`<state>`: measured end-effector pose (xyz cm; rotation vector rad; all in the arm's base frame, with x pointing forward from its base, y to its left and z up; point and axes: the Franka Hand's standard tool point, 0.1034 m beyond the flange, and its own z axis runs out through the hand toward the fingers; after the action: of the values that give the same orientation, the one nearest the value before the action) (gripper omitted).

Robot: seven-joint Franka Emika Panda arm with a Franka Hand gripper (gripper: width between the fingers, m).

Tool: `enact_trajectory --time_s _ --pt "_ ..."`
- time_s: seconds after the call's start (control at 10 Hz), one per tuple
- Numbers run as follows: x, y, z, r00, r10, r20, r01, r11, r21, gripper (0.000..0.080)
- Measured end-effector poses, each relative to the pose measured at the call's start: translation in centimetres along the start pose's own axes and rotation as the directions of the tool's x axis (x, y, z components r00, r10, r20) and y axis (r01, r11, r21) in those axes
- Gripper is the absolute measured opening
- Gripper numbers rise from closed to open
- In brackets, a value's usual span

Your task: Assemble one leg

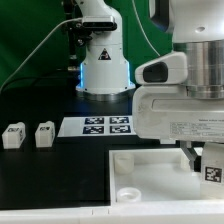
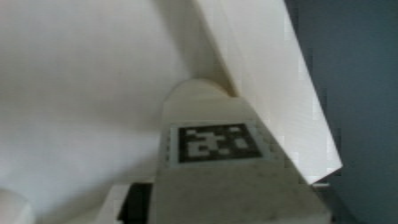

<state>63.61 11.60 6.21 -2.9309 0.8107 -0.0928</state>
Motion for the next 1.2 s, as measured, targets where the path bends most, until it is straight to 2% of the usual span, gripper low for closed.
enact_trajectory --time_s 0.3,0.4,0.6,0.9,1.0,1.1,1.2 --pt "0.09 0.23 0.04 0.961 0.275 0.003 -0.275 0.961 0.001 0.0294" --pt "0.2 0.46 0.06 0.892 0.452 0.02 -0.452 0.892 0.011 0.0294" --pt "-0.07 0.46 0.11 0.648 0.758 0.078 -0.761 0.648 0.022 0.0294" --pt "-0.2 0.3 0.16 0.321 0.936 0.141 -0.946 0.323 0.009 0.0294" --pt "-0.28 0.2 0.16 0.248 0.957 0.147 -0.968 0.25 0.006 0.0294" --pt "-0.41 0.15 0.21 0.209 0.967 0.147 -0.977 0.211 -0.002 0.0294" --pt "-0.41 0.18 0.23 0.239 0.96 0.146 -0.97 0.241 0.002 0.03"
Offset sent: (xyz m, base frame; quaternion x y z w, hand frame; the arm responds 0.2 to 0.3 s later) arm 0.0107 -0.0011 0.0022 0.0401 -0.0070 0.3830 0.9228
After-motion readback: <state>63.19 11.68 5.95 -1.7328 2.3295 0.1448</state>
